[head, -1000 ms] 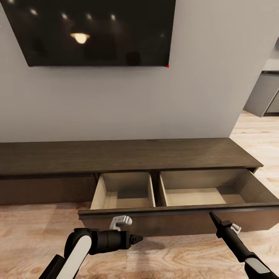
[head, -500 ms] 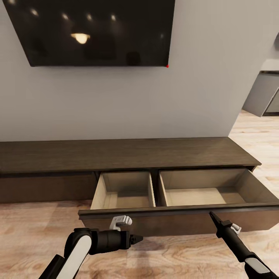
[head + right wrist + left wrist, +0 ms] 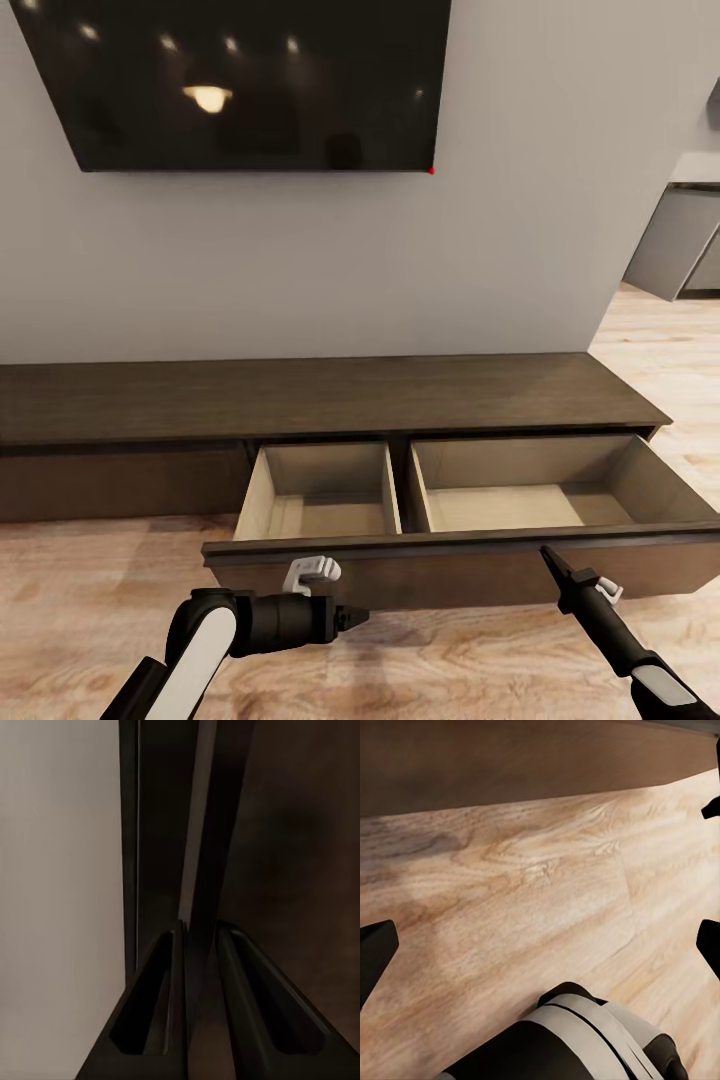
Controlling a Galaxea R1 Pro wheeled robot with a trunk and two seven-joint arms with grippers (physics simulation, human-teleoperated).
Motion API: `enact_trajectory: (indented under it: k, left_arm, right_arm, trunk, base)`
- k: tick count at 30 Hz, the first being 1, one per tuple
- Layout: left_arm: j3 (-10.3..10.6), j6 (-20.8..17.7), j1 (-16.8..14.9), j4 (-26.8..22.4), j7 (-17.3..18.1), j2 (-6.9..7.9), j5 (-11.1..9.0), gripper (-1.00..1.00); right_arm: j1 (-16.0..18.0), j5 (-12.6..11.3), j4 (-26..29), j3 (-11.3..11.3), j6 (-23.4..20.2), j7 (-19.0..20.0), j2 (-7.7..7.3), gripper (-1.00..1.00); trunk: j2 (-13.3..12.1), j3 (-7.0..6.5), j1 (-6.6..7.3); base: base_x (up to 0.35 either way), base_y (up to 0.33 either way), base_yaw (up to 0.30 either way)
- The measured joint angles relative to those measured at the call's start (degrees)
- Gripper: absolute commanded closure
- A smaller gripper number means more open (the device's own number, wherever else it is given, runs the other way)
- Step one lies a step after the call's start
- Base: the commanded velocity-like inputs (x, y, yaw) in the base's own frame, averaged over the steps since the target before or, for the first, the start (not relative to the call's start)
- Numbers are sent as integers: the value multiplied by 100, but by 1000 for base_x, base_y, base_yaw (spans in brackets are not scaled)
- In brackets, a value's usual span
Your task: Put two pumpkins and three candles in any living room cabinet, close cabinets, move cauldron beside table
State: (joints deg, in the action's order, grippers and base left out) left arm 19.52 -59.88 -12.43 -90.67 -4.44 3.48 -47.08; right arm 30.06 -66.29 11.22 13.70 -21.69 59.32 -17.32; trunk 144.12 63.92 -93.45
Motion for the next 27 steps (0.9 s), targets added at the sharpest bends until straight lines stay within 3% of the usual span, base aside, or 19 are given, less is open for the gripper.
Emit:
enact_trajectory:
  k: [12,13,14,15,27]
  left_arm:
    - [3,0,-2,4,-1,-1,0,-100]
    - [3,0,-2,4,-1,-1,0,-100]
    - [1,0,-1,1,-2,0,0,-100]
    - [1,0,-1,2,-1,0,-1,-100]
    - [1,0,-1,2,-1,0,0,-100]
  right_arm:
    - [53,-6,2,11,0,-111,3,100]
    - [54,-6,1,11,0,-110,3,-100]
    - [3,37,-16,-72,28,268,0,-100]
    - [6,-22,9,-46,-43,347,-3,-100]
    - [6,-26,7,-43,-47,351,1,-100]
  trunk:
    - [0,-2,0]
    - [0,-2,0]
    - [0,0,0]
    - [1,-1,1]
    - [0,-1,0]
  base:
    - [-31,0,0]
    - [-1,0,0]
    - [0,0,0]
    - [0,0,0]
    - [-35,0,0]
